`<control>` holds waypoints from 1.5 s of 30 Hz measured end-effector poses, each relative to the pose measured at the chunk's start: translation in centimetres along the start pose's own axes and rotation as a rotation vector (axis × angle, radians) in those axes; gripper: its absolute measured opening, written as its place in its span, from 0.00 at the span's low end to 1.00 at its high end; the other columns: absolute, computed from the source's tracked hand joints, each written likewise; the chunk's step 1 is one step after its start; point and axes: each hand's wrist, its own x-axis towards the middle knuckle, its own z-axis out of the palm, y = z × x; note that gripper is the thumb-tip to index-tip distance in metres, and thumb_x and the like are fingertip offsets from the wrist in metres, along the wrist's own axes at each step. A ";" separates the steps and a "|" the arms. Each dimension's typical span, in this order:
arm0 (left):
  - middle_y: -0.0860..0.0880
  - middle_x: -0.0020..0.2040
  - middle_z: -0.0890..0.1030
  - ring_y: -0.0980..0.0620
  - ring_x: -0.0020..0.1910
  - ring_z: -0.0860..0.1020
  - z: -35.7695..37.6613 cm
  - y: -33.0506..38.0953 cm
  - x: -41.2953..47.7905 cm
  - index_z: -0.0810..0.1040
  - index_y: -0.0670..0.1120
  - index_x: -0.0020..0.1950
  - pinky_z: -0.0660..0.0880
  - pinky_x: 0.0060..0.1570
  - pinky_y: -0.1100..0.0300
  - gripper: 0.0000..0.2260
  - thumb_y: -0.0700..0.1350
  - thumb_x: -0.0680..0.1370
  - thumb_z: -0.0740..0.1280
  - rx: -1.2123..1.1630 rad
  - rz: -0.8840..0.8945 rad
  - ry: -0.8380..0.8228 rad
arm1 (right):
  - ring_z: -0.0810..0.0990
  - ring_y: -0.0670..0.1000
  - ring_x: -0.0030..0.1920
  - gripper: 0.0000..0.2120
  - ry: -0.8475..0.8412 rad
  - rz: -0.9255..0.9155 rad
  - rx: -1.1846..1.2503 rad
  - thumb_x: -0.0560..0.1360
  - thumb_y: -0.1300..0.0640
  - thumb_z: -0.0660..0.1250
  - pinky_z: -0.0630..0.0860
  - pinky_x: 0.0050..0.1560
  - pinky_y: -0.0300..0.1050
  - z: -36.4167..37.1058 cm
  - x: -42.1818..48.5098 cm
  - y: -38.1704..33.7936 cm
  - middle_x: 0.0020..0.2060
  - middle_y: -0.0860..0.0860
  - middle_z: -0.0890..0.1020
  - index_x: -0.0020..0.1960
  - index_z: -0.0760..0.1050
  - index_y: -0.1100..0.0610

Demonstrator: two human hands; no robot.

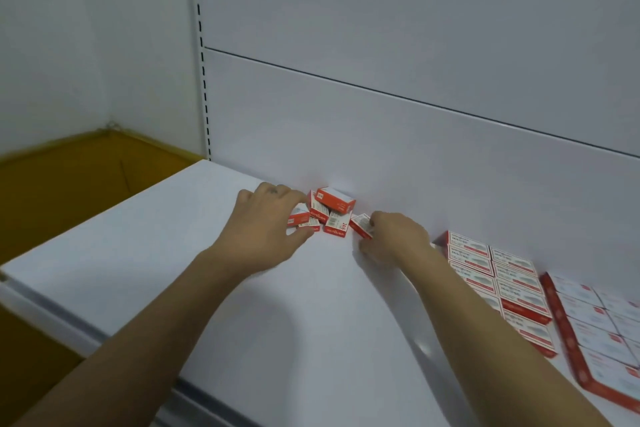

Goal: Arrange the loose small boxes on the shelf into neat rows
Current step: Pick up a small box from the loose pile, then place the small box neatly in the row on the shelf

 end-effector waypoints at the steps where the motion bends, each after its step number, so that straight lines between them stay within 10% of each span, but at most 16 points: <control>1: 0.54 0.68 0.72 0.52 0.66 0.66 0.1 0.1 0.3 0.68 0.57 0.68 0.61 0.64 0.51 0.22 0.62 0.76 0.62 -0.007 0.026 0.006 | 0.76 0.56 0.56 0.17 0.001 0.005 0.011 0.75 0.49 0.62 0.68 0.46 0.45 0.2 0.1 0.0 0.55 0.52 0.78 0.62 0.70 0.53; 28: 0.55 0.72 0.66 0.54 0.69 0.59 4.2 7.0 3.3 0.57 0.57 0.75 0.56 0.67 0.55 0.32 0.60 0.74 0.67 -0.195 0.481 -0.071 | 0.71 0.47 0.53 0.20 0.535 -0.126 0.267 0.70 0.60 0.73 0.69 0.49 0.40 0.2 -8.8 7.0 0.53 0.48 0.80 0.61 0.76 0.53; 45: 0.52 0.55 0.80 0.53 0.53 0.71 5.2 6.8 3.3 0.71 0.51 0.63 0.65 0.53 0.55 0.20 0.53 0.72 0.66 -0.277 0.603 0.206 | 0.72 0.43 0.55 0.23 0.651 -0.147 0.390 0.69 0.61 0.75 0.62 0.57 0.22 0.7 -9.1 5.3 0.55 0.47 0.80 0.62 0.74 0.53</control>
